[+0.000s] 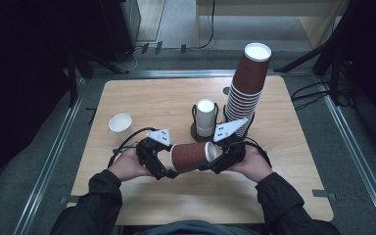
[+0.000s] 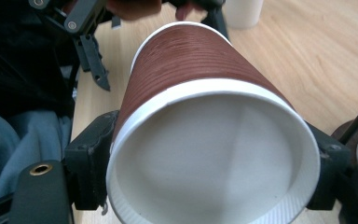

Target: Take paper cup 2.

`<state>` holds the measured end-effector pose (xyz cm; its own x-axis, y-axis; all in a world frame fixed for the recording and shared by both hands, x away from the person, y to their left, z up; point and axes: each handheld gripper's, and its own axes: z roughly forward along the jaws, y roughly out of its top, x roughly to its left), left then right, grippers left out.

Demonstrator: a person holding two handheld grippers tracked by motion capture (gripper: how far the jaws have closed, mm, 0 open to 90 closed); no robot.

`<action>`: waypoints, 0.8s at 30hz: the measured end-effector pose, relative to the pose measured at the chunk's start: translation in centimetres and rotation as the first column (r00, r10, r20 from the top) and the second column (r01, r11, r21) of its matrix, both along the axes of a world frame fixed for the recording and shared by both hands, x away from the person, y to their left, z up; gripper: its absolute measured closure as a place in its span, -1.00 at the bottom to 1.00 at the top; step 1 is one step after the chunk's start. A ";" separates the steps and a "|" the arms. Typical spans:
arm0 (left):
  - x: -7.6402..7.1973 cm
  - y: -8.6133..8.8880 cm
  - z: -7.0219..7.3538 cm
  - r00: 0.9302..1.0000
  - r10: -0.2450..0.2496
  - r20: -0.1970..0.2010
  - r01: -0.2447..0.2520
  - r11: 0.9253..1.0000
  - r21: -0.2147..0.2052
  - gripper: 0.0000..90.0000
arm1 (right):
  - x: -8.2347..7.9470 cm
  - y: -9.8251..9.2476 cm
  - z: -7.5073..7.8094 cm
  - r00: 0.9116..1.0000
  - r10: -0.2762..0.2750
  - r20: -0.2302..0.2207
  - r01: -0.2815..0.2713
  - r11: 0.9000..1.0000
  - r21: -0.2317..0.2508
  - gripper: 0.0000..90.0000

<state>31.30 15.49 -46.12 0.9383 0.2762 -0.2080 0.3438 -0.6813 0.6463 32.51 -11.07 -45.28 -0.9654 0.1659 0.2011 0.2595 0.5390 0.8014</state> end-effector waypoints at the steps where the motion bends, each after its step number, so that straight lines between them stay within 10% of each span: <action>1: 0.0 -0.1 -0.1 1.000 0.003 -0.003 -0.003 1.000 0.002 -1.00 | 0.0 -0.1 0.1 1.000 0.000 0.002 0.000 1.000 0.011 -0.53; 24: -0.2 -0.9 0.4 1.000 0.015 0.001 -0.015 0.992 -0.122 -0.98 | -0.4 0.6 0.5 0.999 0.031 -0.031 -0.025 0.984 0.175 -0.52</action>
